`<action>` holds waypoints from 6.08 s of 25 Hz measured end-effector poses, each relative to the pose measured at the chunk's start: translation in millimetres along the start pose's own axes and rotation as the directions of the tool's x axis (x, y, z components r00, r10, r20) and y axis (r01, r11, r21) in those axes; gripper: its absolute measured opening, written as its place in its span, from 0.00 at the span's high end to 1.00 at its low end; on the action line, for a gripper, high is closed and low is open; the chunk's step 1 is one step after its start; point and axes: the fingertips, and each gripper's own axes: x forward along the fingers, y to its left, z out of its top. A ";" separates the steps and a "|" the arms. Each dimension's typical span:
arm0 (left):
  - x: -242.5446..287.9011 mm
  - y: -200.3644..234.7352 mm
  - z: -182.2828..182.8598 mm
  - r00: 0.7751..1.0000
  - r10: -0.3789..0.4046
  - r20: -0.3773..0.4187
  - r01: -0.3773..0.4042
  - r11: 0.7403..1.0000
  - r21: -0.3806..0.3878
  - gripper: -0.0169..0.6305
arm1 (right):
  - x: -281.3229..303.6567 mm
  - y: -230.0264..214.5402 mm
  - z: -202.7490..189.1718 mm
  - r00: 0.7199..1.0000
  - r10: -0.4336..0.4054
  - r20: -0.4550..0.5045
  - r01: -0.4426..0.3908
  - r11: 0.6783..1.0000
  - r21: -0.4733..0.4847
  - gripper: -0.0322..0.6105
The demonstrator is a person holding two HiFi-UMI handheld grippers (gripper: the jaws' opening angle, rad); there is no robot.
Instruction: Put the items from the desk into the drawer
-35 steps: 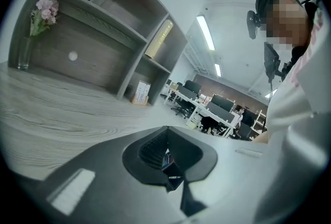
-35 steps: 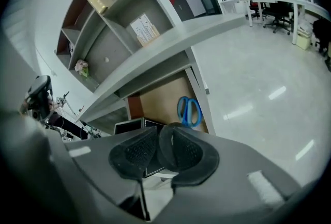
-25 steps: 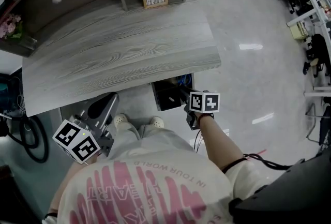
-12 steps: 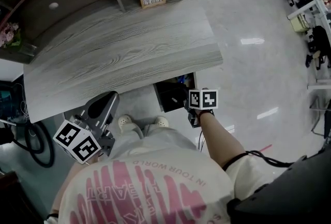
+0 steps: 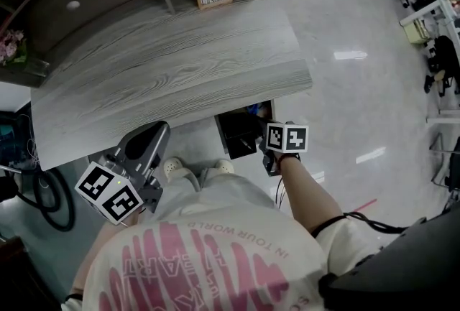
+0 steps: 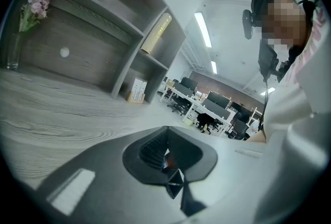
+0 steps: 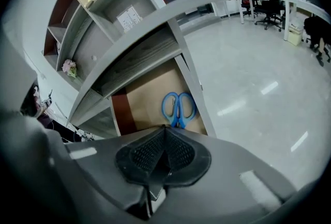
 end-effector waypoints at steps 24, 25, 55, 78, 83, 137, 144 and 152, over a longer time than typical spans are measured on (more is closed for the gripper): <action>-65.4 15.9 61.6 0.977 -0.190 0.097 0.183 0.980 0.079 0.94 | -140.0 266.6 114.7 0.815 0.392 0.427 -0.296 0.915 -0.275 0.95; -72.2 17.1 65.1 0.975 -0.194 0.104 0.186 0.979 0.085 0.94 | -143.1 282.3 116.8 0.802 0.418 0.427 -0.311 0.902 -0.299 0.95; -215.3 98.1 128.5 0.931 -0.299 0.211 0.258 0.945 0.201 0.94 | -132.8 481.0 120.0 0.709 0.549 0.443 -0.330 0.813 -0.479 0.95; -215.5 180.4 199.8 0.916 -0.057 0.397 0.005 0.992 0.130 0.94 | -165.8 484.1 336.4 0.690 0.457 0.562 0.019 0.765 -0.644 0.94; -197.5 183.2 226.3 0.914 -0.047 0.402 -0.025 0.985 0.170 0.94 | -148.8 489.3 376.8 0.709 0.475 0.521 0.019 0.726 -0.688 0.94; -154.4 181.4 271.5 0.889 -0.367 0.275 0.295 0.916 0.271 0.94 | -54.9 477.0 504.2 0.878 -0.279 0.388 0.453 0.745 -0.489 0.72; -152.0 173.6 269.1 0.887 -0.376 0.268 0.304 0.912 0.274 0.94 | -74.8 482.4 506.1 0.854 -0.233 0.465 0.466 0.739 -0.486 0.85; -153.3 166.2 266.8 0.885 -0.379 0.269 0.304 0.910 0.282 0.94 | -87.0 496.4 498.2 0.862 -0.118 0.492 0.384 0.786 -0.484 0.86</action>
